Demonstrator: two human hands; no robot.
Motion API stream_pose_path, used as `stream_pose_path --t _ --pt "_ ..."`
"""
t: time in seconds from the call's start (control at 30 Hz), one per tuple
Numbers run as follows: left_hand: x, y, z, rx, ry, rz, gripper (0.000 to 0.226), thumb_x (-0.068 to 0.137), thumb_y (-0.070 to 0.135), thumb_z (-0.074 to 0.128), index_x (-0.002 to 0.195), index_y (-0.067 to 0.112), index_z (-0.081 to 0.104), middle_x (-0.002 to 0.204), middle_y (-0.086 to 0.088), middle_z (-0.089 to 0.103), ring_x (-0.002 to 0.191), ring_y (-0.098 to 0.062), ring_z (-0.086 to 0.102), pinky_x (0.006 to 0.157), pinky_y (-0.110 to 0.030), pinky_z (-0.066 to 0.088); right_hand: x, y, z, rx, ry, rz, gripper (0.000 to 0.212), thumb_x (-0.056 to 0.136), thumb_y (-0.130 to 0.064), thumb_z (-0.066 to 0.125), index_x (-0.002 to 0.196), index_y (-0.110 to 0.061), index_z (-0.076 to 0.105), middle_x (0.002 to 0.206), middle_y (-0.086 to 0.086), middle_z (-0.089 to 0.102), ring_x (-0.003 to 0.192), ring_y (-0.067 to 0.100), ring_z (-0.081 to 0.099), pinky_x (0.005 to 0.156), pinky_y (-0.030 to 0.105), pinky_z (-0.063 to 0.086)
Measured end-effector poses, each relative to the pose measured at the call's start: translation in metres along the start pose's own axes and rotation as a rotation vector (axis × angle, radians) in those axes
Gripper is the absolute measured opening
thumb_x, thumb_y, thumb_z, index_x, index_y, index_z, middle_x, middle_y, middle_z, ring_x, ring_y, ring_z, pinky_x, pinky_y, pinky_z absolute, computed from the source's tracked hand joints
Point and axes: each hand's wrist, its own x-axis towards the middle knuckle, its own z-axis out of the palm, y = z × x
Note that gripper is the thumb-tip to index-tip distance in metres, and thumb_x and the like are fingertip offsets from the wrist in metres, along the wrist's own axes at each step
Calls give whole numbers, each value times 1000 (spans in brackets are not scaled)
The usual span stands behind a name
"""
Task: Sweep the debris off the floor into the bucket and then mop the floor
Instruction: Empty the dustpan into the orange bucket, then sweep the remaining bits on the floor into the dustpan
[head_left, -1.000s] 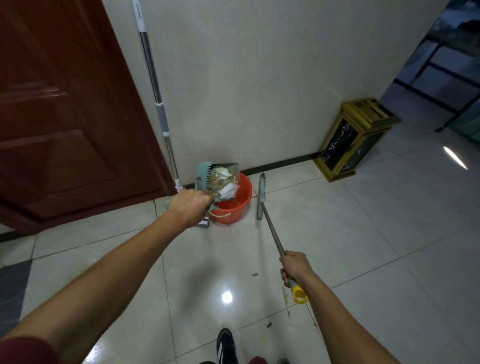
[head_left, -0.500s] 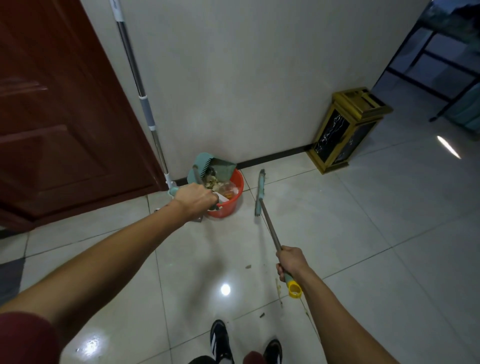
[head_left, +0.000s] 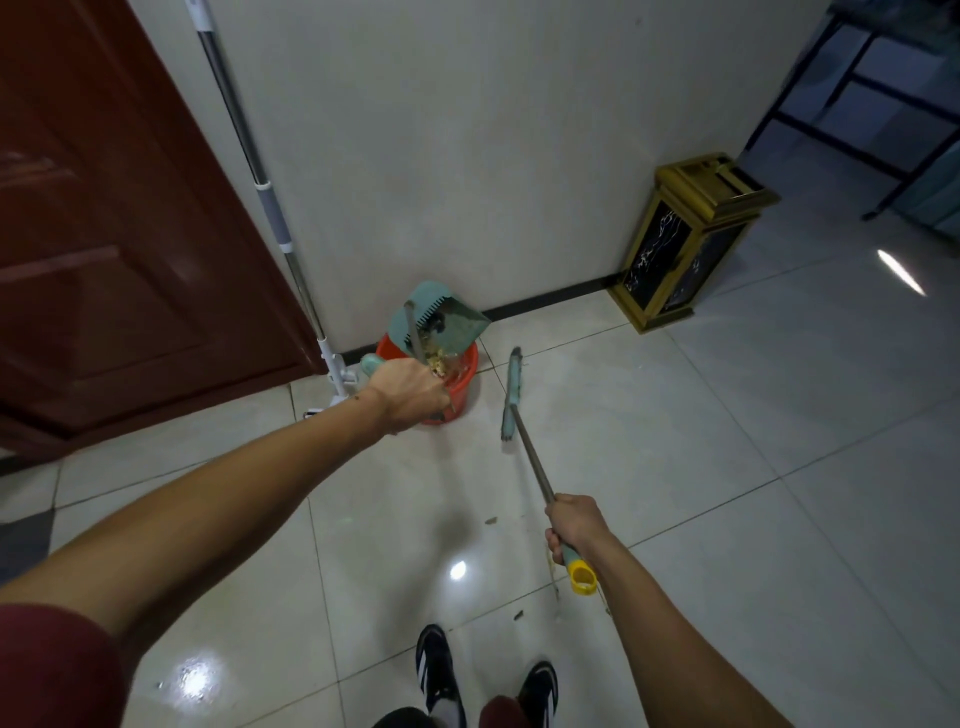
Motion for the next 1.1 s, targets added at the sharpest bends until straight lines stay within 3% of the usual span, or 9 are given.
stream_pose_path --t 0.1,0.33,0.7,0.77,0.9,0.97,1.1 --pt "3 3 -3 24 -24 13 11 91 18 71 101 18 71 85 -1 70 76 -24 72 63 -37 61 1 3 -4 -14 -9 -4 24 91 -1 39 95 -2 62 53 12 49 34 18 42 41 21 40" --pt "8 3 -22 19 -47 -72 20 102 21 52 109 15 70 102 -4 73 96 -28 72 70 -37 56 2 5 -12 -4 -28 -16 27 91 1 38 99 -1 64 54 11 48 33 17 40 40 21 38" --pt "3 65 -16 -39 -57 -17 17 99 22 61 111 17 72 102 -5 73 93 -29 72 71 -38 57 0 7 -19 10 -72 -69 16 96 -5 45 97 -9 60 59 12 50 42 19 41 41 22 39" --pt "1 70 -19 -69 -54 -49 17 99 22 60 110 19 73 102 -4 74 94 -29 72 70 -39 54 -2 8 -22 13 -77 -74 20 96 -6 45 106 -11 62 61 12 51 44 19 41 41 22 39" --pt "-5 71 -24 -104 -74 -127 20 99 25 61 112 19 74 103 -5 73 95 -29 72 73 -39 56 -2 15 -29 -15 -81 -90 30 96 -6 45 124 1 56 62 13 51 45 20 42 42 23 39" --pt "-10 68 -27 -102 -84 -156 21 99 26 60 113 17 73 104 -7 74 95 -30 72 75 -41 57 -3 18 -33 -17 -90 -97 29 96 -5 45 121 -2 59 61 12 50 44 20 42 42 23 40" --pt "-23 66 -33 -114 -71 -215 22 100 27 57 113 19 73 106 -8 74 99 -34 71 84 -43 56 -6 26 -41 -36 -98 -106 15 96 -5 45 98 -9 59 59 11 50 42 19 43 42 23 41"
